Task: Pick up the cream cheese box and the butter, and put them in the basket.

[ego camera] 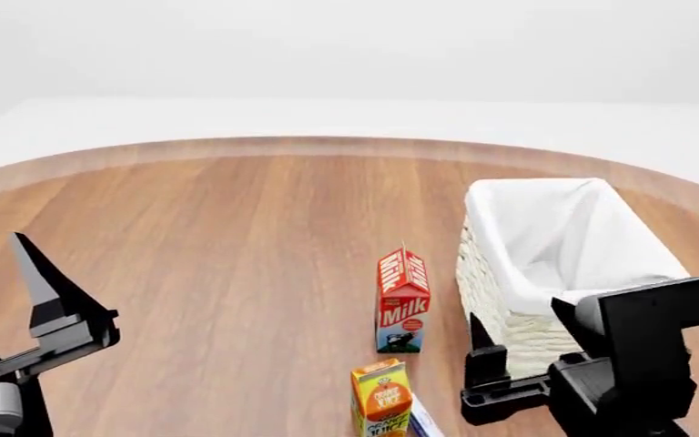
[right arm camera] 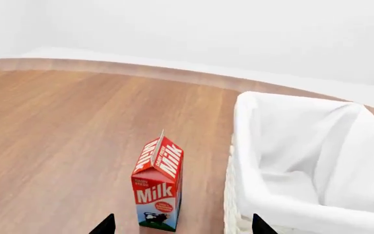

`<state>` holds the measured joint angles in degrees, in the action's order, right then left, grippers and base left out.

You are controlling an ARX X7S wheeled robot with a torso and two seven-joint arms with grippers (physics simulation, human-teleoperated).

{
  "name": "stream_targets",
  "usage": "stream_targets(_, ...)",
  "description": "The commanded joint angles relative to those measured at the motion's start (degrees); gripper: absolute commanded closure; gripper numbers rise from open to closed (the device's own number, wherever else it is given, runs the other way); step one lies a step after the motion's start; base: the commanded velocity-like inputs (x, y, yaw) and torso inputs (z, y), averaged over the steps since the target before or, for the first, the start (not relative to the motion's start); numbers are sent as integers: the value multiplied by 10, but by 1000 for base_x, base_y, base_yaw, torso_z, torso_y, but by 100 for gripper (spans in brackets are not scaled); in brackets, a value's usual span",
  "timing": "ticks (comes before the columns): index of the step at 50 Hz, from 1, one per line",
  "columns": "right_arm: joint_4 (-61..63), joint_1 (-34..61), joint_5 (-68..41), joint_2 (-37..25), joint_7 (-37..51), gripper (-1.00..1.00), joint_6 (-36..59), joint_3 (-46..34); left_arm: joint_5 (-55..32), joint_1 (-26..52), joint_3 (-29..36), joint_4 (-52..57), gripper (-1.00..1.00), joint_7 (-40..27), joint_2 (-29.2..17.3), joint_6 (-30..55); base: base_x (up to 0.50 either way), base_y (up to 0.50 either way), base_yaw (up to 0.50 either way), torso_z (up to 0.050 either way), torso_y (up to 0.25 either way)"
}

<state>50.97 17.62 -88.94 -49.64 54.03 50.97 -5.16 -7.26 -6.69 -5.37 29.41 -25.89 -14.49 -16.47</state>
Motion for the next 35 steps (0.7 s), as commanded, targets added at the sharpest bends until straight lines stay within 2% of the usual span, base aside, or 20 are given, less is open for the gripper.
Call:
stream_targets(1,-40,27,-53,19,0,-100,7,-16,12,-1,-10,-5,-100,10,9,-4,0,0,0,0,0)
stream_targets(17,-82,-18,-7,29,-31,-100,7,-29,13,0,-6,-5,-100,6,4,-2,0,0,0,0,0)
stream_targets(35,-125,-7,30,54,-59,-100,30,-77,11,-1,-2,-7,-100,1,0,-3,0,0,0,0,0)
